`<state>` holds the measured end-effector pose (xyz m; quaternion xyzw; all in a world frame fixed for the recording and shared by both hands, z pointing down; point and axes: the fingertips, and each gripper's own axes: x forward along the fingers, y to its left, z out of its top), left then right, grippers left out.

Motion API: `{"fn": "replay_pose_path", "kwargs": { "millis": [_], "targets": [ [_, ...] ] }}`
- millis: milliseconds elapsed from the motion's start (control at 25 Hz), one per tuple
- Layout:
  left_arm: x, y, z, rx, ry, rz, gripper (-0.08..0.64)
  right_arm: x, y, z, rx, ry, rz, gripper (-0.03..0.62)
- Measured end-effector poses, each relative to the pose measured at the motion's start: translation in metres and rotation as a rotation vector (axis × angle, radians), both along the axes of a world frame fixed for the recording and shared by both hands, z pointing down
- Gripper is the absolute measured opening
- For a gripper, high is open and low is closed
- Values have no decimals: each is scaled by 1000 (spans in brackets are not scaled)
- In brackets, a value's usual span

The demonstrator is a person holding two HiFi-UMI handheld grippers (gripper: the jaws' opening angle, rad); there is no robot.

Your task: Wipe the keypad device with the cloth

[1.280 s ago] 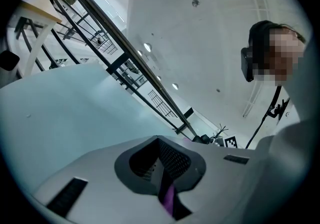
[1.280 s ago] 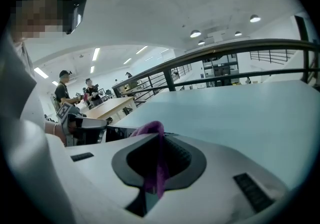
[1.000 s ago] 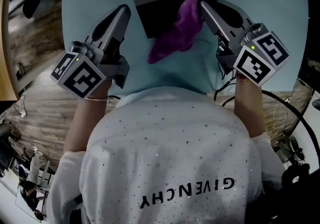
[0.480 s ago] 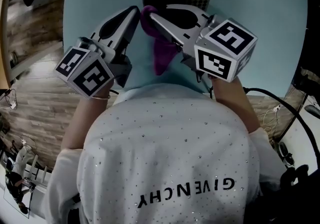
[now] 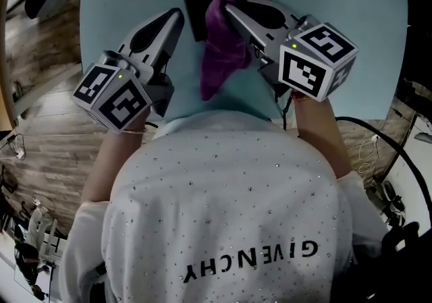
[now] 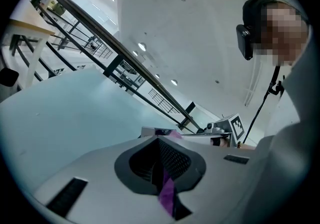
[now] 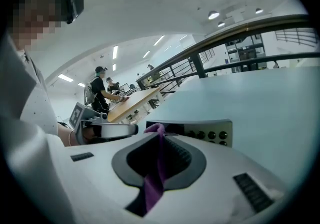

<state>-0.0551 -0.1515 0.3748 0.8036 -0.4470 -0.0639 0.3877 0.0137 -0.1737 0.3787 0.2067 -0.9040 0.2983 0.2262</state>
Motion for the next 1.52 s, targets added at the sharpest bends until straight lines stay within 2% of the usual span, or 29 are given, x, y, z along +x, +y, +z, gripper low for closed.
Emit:
{"fn": "replay_pose_path", "kwargs": {
  "millis": [360,880,960,1000,1120,1200,1360,1520],
  "targets": [
    [2,3,7,-18,7,39,-6,58,-23,7,25,68,194,23],
    [-2,-2,24,-68,56,45,-6,122,-40,10,33,146,382,23],
    [-3,-2,26,-76,53,41,-6,120,-33,6,16,111,364,23],
    [-2,-3,26,-76,53,39,-6,113,-29,0,3,65,337,23],
    [-1,-4,24,-79,58,38,-6,72,-6,-21,-58,-118,216,23],
    [1,-2,25,-86,66,45,-6,40,12,-23,-102,-175,144,23],
    [9,1,25,-80,82,89,-6,-9,39,-4,-153,-150,38,23],
    [11,4,26,-74,91,122,-6,-28,46,-2,-176,-154,-3,23]
  ]
}}
